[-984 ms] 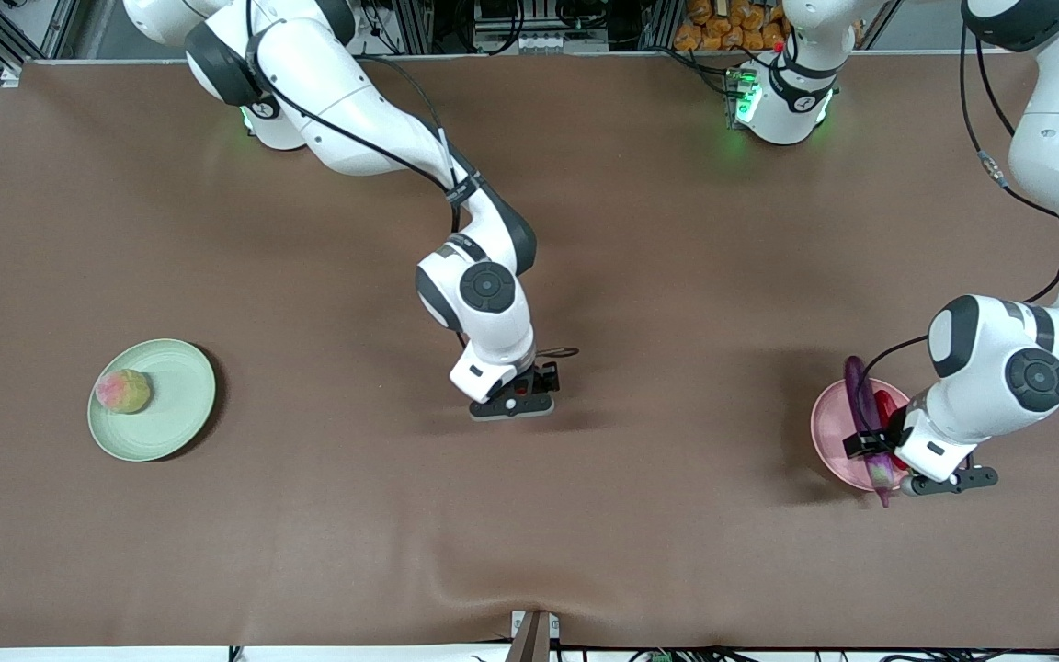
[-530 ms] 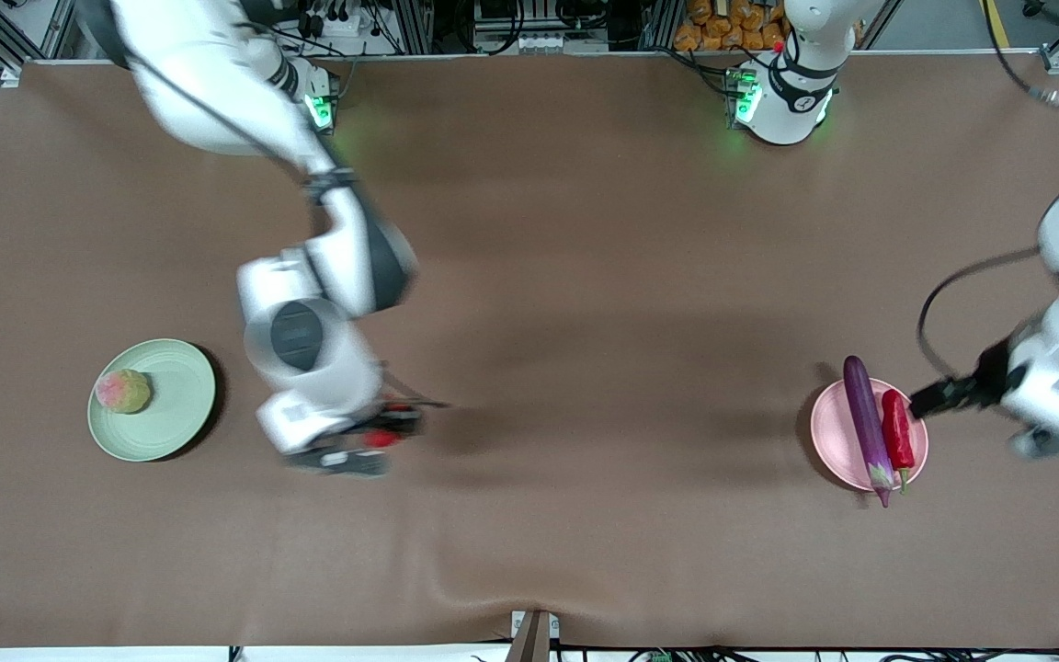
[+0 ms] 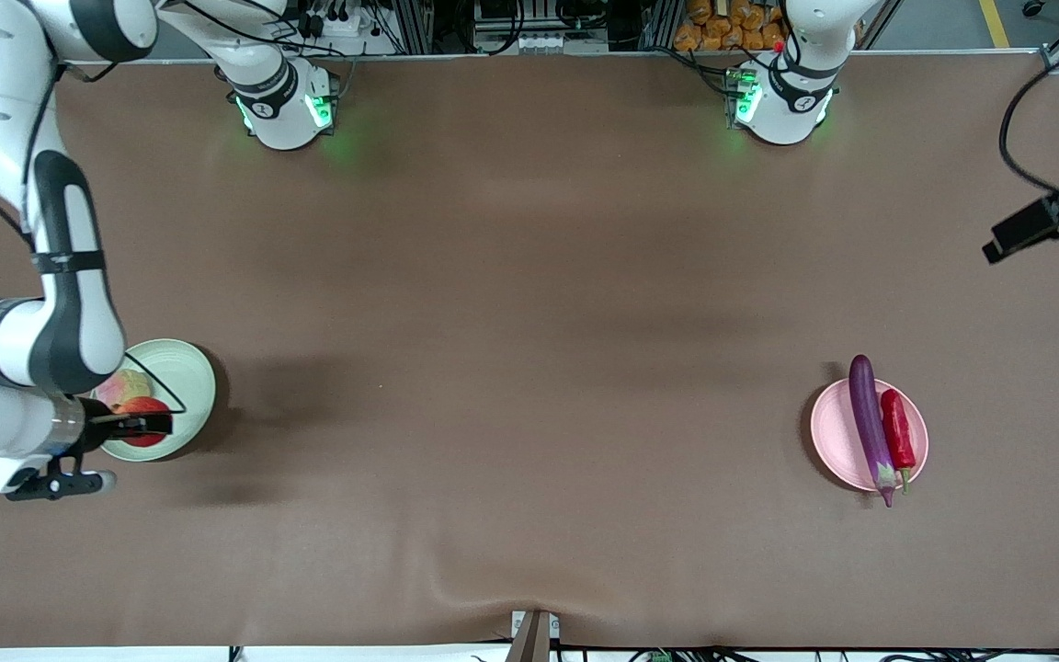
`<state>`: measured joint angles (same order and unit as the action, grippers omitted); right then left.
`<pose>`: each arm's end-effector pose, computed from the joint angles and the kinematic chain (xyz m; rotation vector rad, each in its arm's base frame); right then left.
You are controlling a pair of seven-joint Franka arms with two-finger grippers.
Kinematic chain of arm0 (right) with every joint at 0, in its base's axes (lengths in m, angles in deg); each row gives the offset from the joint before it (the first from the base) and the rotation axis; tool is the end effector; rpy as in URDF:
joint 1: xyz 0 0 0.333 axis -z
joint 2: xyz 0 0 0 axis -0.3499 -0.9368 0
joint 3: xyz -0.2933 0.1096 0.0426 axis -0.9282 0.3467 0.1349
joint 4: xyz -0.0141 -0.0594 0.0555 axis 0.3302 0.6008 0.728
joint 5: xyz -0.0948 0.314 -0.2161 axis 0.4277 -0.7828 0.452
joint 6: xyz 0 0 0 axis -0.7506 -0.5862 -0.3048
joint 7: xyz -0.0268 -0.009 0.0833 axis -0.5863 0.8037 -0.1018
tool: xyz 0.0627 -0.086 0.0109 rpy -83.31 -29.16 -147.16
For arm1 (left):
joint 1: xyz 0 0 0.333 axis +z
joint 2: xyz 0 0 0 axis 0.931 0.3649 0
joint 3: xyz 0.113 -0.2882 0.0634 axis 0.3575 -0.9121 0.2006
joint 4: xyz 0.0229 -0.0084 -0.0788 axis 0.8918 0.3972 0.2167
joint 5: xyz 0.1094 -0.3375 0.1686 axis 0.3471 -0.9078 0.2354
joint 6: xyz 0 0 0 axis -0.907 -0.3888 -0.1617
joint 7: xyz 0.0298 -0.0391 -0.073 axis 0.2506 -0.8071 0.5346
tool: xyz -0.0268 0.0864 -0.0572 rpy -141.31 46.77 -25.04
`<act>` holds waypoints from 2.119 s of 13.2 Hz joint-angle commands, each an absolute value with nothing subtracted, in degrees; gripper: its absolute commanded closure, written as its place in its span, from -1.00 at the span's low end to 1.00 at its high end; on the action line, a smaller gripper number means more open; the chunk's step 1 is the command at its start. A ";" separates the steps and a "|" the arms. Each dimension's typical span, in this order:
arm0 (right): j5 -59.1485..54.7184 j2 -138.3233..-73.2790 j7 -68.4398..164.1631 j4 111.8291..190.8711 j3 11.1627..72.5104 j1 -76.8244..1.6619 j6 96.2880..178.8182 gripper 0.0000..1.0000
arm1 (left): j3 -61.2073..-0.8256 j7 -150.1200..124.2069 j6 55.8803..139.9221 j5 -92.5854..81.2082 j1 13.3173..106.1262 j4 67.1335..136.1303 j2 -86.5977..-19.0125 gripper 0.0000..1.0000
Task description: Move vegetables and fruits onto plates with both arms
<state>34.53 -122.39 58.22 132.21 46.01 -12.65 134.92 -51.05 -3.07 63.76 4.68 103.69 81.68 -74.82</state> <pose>0.7069 -0.1098 0.2855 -3.1163 -0.1756 0.1912 0.5565 -0.0142 0.6702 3.1042 0.3647 0.0051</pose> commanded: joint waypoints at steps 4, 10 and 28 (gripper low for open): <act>33.84 -117.96 63.75 139.61 47.64 -10.46 137.11 -1.00 | -25.28 -5.87 63.43 1.02 78.12 89.97 -82.90 -1.00; 33.14 -96.18 60.69 140.48 49.40 -12.48 115.67 -1.00 | -19.11 -5.79 66.69 1.89 71.95 89.72 -81.51 -1.00; 32.79 -79.00 42.65 144.00 43.15 -21.36 105.96 -1.00 | -20.43 -5.96 64.32 1.90 72.90 89.11 -81.85 -1.00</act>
<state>31.92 -79.36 43.31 144.10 44.18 -20.16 106.20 -20.44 -4.79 65.11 2.08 71.96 89.09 -81.09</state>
